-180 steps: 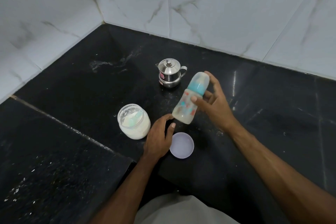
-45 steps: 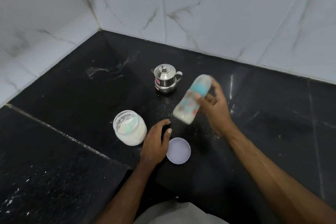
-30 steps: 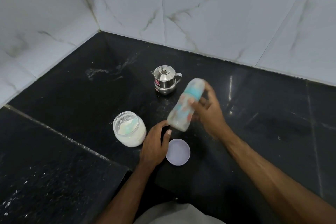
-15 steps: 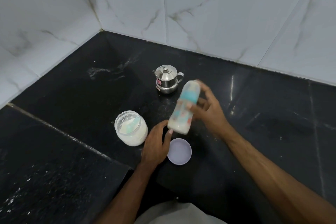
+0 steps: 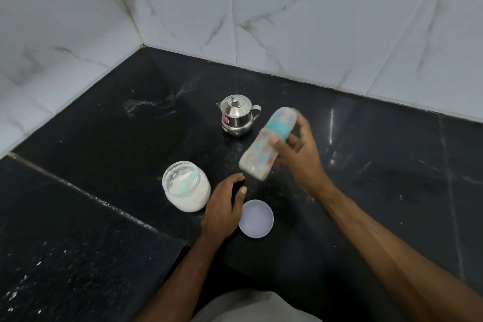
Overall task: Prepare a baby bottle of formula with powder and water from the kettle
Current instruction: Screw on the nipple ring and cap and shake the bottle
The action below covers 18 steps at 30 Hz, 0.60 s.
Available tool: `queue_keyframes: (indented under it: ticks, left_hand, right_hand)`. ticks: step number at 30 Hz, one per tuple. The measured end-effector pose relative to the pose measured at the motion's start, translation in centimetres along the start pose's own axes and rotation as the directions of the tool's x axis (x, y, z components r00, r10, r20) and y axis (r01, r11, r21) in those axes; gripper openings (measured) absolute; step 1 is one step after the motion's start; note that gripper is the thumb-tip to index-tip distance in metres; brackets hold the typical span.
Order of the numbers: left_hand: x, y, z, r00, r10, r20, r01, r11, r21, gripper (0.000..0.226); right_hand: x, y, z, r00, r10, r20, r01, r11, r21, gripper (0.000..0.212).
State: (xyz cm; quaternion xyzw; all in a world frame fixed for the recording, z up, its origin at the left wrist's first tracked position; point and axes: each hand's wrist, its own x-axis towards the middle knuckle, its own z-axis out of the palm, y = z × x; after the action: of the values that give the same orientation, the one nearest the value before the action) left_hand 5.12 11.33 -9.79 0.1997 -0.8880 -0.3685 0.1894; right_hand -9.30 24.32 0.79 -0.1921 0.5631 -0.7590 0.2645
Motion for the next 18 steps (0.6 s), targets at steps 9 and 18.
queue_keyframes:
  ticks: [9,18]
  left_hand:
    - [-0.2,-0.2,0.7,1.0,-0.013,-0.006,0.013,1.0,0.019,0.03]
    - [-1.7,-0.2,-1.9,0.998,-0.069,0.008,0.068,0.996,0.055,0.029]
  right_hand:
    - [-0.1,0.4,0.6,0.999,0.042,0.007,-0.042,0.998,0.038,0.071]
    - [0.5,-0.6,0.2,1.0,0.011,0.01,-0.012,1.0,0.022,0.068]
